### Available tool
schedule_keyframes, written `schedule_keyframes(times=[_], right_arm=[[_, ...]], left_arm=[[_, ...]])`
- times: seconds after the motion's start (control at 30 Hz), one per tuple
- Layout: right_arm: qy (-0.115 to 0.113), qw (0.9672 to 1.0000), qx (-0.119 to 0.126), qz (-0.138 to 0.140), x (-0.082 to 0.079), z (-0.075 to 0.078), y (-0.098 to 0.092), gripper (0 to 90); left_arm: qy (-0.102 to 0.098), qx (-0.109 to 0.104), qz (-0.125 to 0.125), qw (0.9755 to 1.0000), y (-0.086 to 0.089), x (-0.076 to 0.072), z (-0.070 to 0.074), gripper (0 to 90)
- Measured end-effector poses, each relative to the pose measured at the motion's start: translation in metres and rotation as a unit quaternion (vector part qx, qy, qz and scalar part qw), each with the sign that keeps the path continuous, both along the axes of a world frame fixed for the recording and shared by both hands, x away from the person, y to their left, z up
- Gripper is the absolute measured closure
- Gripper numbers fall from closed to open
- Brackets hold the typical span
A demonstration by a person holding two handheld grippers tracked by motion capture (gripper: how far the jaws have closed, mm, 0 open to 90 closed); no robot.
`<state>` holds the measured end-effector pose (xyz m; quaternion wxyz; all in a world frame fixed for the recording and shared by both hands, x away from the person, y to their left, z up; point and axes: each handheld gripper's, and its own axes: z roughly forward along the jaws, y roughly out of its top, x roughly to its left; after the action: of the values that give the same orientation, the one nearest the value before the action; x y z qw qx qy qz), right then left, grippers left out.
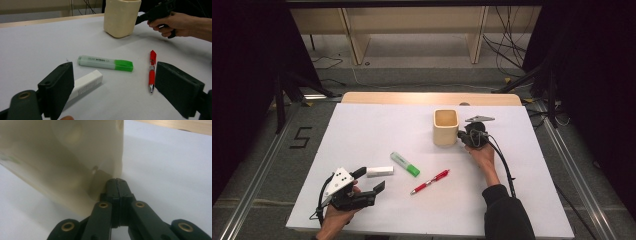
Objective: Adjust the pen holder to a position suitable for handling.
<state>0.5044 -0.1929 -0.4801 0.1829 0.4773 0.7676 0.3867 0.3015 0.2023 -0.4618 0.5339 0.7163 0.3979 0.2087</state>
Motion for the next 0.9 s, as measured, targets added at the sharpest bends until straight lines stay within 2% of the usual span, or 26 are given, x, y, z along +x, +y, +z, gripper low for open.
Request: schedule_keyframes(times=[0.9], right_arm=[[-0.006, 0.9995, -0.005, 0.031, 0.002, 0.0, 0.043, 90.0]], left_arm=[[-0.001, 0.001, -0.002, 1.0, 0.0, 0.0, 0.0, 15.8]])
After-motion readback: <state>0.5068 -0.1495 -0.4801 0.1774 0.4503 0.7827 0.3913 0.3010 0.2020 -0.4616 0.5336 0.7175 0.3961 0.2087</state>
